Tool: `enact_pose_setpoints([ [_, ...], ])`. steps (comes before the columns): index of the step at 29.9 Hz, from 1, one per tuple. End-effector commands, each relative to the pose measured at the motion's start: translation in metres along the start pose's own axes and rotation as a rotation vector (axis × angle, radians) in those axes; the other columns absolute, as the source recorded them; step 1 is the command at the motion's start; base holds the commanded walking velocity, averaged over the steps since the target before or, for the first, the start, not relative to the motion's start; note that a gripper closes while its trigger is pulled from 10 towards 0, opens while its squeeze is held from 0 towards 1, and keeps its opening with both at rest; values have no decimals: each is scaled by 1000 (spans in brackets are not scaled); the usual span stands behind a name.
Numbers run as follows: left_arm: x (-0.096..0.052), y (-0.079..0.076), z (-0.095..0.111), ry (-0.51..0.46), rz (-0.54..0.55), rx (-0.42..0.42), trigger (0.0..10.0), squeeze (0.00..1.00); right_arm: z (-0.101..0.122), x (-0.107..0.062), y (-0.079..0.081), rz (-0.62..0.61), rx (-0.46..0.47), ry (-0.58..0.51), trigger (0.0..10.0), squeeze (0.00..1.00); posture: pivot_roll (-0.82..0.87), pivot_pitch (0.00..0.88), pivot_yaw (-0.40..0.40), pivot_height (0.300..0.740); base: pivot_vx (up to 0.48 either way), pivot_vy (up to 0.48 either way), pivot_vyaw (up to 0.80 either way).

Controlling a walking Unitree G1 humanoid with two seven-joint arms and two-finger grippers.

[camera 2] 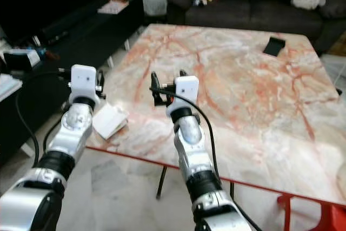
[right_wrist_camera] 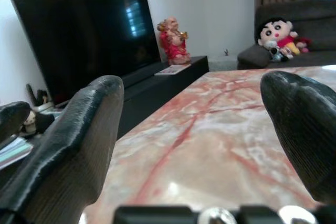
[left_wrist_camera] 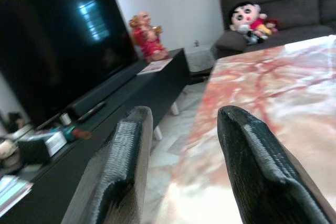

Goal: Picking trash to rubbish bin

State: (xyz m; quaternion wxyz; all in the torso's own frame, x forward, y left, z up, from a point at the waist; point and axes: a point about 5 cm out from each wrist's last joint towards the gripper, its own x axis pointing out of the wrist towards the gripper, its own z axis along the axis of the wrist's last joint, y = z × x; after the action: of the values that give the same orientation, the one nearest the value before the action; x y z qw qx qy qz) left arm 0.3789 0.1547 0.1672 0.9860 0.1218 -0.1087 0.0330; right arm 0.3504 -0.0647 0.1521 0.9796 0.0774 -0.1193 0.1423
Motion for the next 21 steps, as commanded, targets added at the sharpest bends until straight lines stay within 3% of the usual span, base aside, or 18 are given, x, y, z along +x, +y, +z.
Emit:
enact_pose_setpoints([
  [1, -4, -10, -3, 3, -45, 31, 10000, 0, 2, 2, 0, -8, 7, -6, 10000, 0, -76, 0, 38, 740, 0, 0, 0],
  [9, -14, -15, -11, -5, -103, 150, 10000, 0, 1, 0, 0, -4, 8, -7, 10000, 0, -75, 0, 41, 740, 0, 0, 0],
  [15, -19, -19, -22, 33, -156, 317, 10000, 0, 2, 1, 0, 0, 7, -6, 10000, 0, -75, 0, 41, 740, 0, 0, 0],
  [16, -22, -22, -28, 44, -193, 398, 10000, 0, 1, 1, 0, 2, 6, -5, 10000, 0, -77, 0, 39, 740, 0, 0, 0],
  [21, -26, -30, -34, 47, -271, 538, 10000, 0, 1, 0, -1, 5, 5, -4, 10000, 0, -76, 0, 34, 740, 0, 0, 0],
])
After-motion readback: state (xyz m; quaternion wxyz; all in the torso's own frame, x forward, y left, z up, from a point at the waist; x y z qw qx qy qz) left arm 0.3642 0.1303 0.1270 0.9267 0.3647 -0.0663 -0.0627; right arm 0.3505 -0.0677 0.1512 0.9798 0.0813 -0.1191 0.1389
